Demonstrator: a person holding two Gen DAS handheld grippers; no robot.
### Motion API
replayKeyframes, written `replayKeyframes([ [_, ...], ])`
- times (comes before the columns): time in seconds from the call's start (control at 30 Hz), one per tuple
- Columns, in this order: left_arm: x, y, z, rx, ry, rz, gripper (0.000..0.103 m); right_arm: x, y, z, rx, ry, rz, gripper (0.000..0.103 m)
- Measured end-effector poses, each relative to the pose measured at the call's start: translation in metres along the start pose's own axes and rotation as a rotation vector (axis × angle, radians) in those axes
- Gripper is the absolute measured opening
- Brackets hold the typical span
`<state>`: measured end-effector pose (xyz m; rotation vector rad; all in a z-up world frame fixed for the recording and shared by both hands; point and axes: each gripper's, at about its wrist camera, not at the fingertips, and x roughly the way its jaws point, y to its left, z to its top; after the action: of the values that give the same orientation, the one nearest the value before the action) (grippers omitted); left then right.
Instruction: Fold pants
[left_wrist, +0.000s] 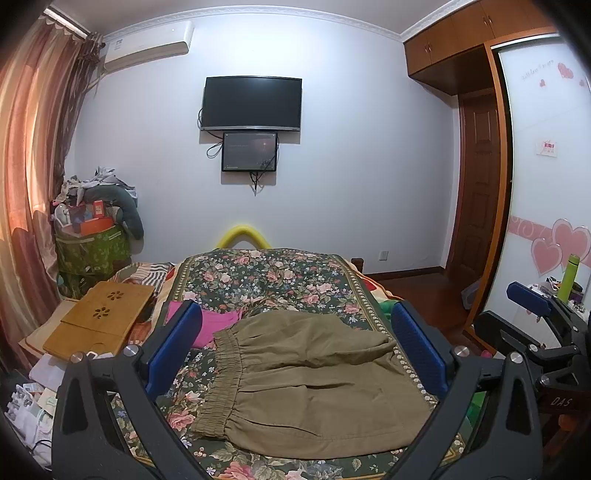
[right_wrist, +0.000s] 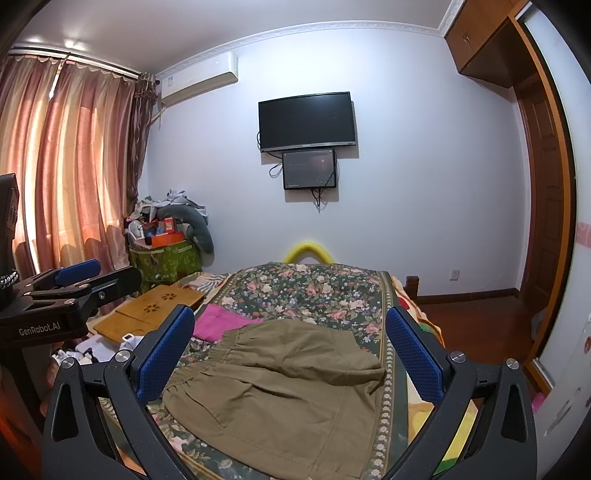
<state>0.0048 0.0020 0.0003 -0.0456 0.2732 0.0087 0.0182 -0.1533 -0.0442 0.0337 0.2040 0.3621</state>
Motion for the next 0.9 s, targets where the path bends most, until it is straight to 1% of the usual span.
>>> replayKeyframes([
  [0.9, -0.0003, -0.0024, -0.0001, 0.004, -0.003, 0.006, 0.103, 0.0037, -0.0021, -0.0032, 0.006, 0.006, 0.0, 0.103],
])
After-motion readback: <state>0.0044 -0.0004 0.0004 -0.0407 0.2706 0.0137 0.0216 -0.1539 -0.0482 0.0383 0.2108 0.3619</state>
